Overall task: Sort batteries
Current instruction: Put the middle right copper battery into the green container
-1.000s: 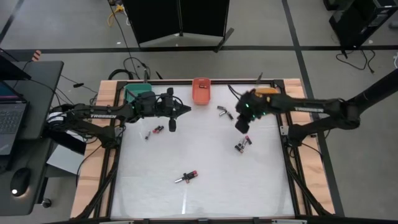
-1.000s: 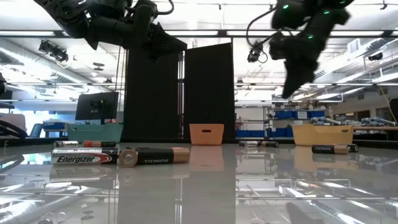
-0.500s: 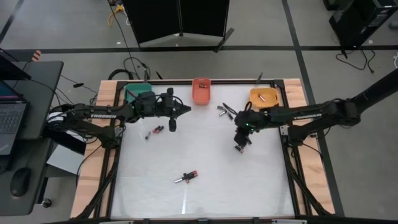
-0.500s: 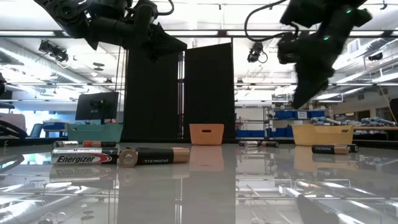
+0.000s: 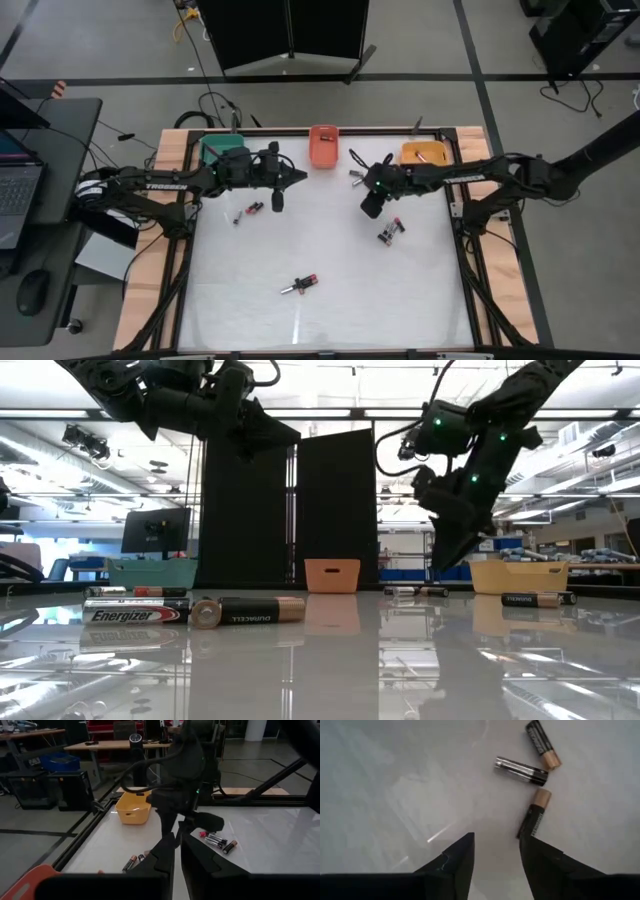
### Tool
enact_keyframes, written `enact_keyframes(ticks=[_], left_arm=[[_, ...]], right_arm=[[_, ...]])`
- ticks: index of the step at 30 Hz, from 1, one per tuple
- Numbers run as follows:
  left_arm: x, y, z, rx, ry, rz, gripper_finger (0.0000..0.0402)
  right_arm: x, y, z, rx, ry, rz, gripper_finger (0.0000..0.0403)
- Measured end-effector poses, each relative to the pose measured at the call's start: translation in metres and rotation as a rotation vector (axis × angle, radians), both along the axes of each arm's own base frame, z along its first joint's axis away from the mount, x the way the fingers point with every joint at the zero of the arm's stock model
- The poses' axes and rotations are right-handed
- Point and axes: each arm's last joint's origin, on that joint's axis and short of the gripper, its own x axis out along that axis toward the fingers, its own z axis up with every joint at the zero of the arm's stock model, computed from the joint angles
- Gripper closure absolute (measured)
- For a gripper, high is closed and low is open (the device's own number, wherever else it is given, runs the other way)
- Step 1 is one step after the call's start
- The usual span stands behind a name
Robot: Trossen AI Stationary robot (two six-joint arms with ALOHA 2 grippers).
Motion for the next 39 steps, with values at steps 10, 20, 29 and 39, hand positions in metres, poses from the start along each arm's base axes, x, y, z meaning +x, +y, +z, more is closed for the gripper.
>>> enact_keyframes(ticks=[10,20,29,39], left_arm=[[-0.004,-0.007,-0.021,-0.152,0.263,-0.034,0.0365],[-0.002,-0.054,-0.027,-0.24,0.471,-0.163,0.0365],[-0.019,-0.077,-0.047,-0.329,0.711,0.127,0.0365],[-0.04,-0.055,-0.059,-0.333,0.883,0.421,0.0364]], right_arm=[[0.0,0.015,0.027,0.002,-0.15,0.159,0.0242],[0.014,0.045,0.027,-0.016,-0.206,0.303,0.0276],[0.026,0.08,0.027,-0.028,-0.306,0.363,0.0296],[0.031,0.088,0.033,-0.05,-0.388,0.337,0.0297]])
